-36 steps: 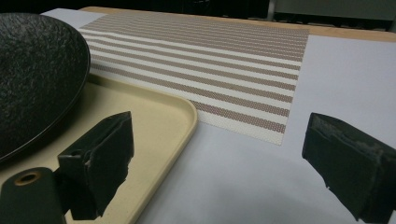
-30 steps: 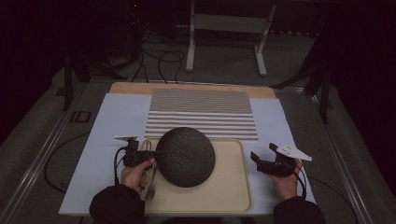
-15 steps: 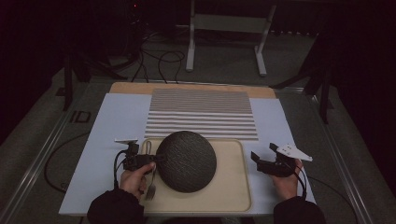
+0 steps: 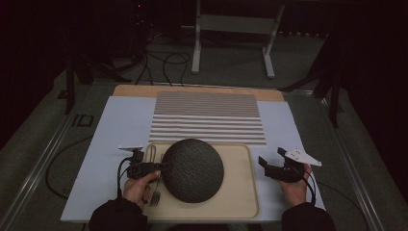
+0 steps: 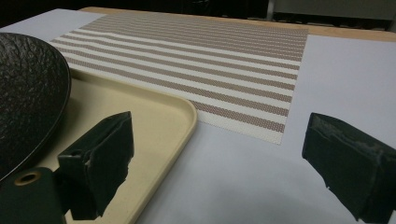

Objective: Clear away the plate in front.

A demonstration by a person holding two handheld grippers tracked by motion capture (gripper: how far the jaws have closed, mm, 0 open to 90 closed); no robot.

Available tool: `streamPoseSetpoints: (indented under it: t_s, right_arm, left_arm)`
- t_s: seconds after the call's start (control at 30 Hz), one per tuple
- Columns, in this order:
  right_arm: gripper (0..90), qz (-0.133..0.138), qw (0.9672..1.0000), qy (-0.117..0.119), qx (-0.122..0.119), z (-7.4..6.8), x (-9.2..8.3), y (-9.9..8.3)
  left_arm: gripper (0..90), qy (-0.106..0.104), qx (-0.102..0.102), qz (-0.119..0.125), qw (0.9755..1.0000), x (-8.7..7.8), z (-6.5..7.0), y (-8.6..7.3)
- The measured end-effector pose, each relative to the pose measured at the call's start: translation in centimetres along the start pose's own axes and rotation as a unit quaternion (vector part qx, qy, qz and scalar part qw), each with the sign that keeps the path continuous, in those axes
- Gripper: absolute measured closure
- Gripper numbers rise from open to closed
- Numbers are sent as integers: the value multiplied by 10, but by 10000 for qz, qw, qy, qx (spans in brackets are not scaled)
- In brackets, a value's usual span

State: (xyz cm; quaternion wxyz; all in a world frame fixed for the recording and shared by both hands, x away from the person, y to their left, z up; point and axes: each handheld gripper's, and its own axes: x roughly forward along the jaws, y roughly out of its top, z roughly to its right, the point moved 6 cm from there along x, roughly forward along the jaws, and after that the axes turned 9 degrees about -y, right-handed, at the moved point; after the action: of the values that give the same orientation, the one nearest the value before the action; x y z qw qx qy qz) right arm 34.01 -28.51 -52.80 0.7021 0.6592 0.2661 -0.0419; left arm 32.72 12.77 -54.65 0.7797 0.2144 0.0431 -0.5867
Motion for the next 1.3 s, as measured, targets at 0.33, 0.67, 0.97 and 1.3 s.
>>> streamPoseSetpoints:
  t_s: [0.33, 0.67, 0.97, 1.3]
  right_arm:
    - [91, 1, 10000, 2, 2, 0, 0, 0]
    - [91, -10, 10000, -10, 4, 0, 0, 0]
    - [91, -5, 10000, -11, -7, -1, 1, 0]
    - [91, -26, 10000, -27, -18, -1, 1, 0]
  left_arm:
    - [852, 177, 418, -153, 9988, 0, 7, 1]
    - [796, 699, 1078, -365, 9910, 2, 10, 2]
    - [736, 1038, 1406, -503, 9833, 4, 10, 2]
    - [663, 1414, 1559, -656, 9754, 6, 5, -1]
